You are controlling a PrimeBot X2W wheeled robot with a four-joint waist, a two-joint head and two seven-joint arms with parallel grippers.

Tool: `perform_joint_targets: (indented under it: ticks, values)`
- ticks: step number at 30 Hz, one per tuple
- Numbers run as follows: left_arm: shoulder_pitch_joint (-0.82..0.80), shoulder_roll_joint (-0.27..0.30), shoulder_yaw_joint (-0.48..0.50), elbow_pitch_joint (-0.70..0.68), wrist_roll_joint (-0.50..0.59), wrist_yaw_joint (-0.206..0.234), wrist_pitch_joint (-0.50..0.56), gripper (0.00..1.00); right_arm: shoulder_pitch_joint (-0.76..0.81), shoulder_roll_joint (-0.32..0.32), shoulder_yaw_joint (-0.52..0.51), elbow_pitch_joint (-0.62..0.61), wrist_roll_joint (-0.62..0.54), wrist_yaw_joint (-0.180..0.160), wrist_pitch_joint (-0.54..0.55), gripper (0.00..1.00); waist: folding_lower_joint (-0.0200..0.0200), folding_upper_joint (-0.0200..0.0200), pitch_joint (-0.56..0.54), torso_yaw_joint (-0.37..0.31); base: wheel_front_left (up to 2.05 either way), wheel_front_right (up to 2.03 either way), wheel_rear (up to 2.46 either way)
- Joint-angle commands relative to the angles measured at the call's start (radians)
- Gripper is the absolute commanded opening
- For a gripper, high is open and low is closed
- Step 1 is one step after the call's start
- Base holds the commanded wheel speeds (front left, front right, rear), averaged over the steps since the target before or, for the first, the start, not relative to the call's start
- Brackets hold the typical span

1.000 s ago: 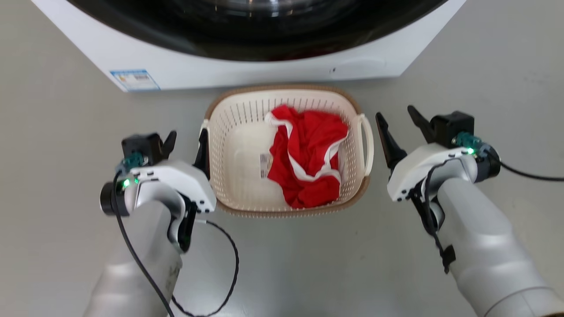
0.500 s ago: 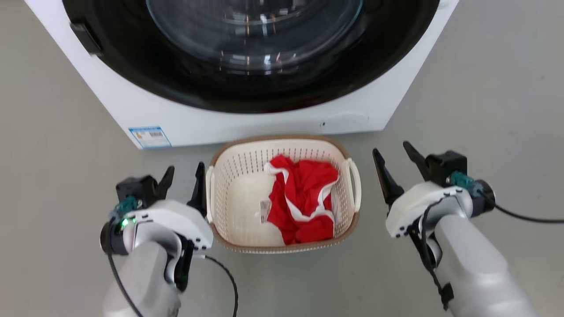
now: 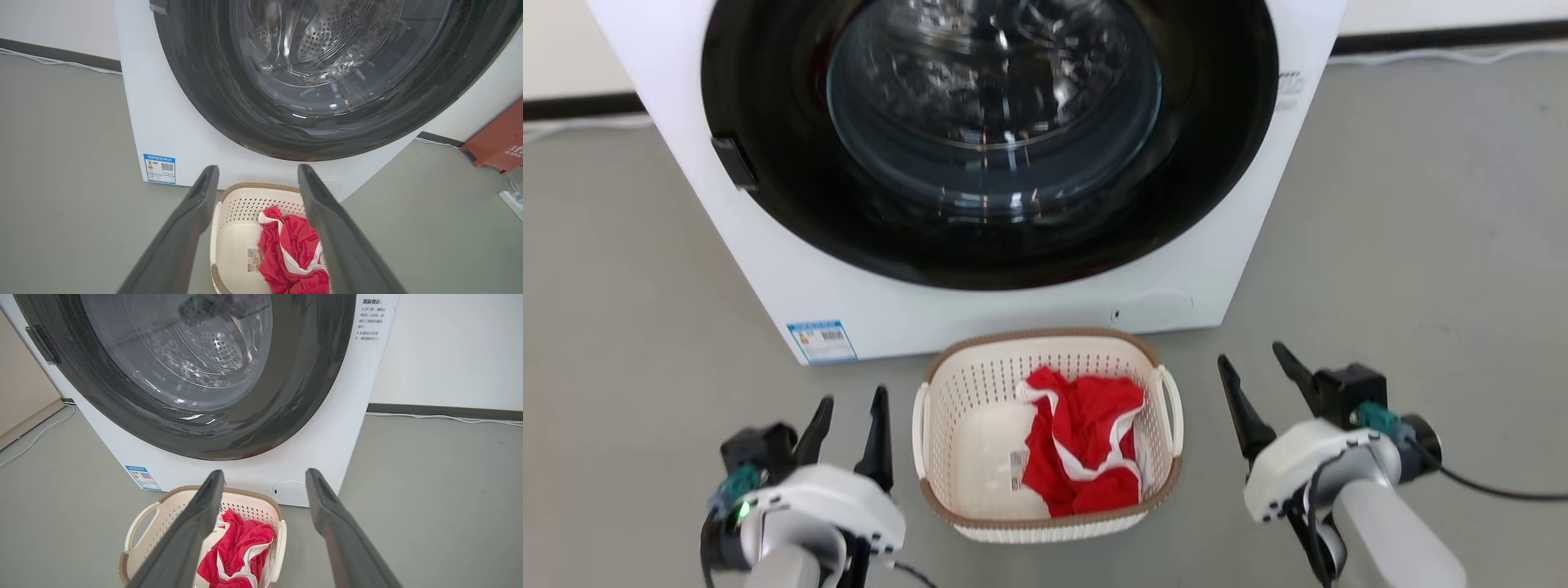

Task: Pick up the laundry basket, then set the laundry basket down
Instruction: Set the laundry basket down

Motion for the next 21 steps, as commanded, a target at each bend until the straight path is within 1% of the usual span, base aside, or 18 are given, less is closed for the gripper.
perform_joint_targets:
  ticks: [1, 9, 21]
  values:
    - [0.014, 0.013, 0.038, -0.038, 0.009, -0.006, -0.006, 1.0, 0.018, 0.009, 0.012, -0.036, -0.013, 0.006, -0.014, 1.0, 0.0, 0.0, -0.032, -0.003, 0.0, 0.0, 0.0]
    - [0.117, 0.011, 0.078, -0.122, 0.008, -0.01, -0.006, 1.0, 0.11, 0.009, 0.004, -0.08, -0.03, 0.006, -0.014, 1.0, 0.0, 0.0, -0.101, -0.012, 0.0, 0.0, 0.0]
    - [0.195, 0.01, 0.077, -0.205, -0.015, 0.008, -0.006, 1.0, 0.204, 0.009, -0.015, -0.157, -0.033, 0.006, -0.014, 1.0, 0.0, 0.0, -0.131, -0.018, 0.0, 0.0, 0.0]
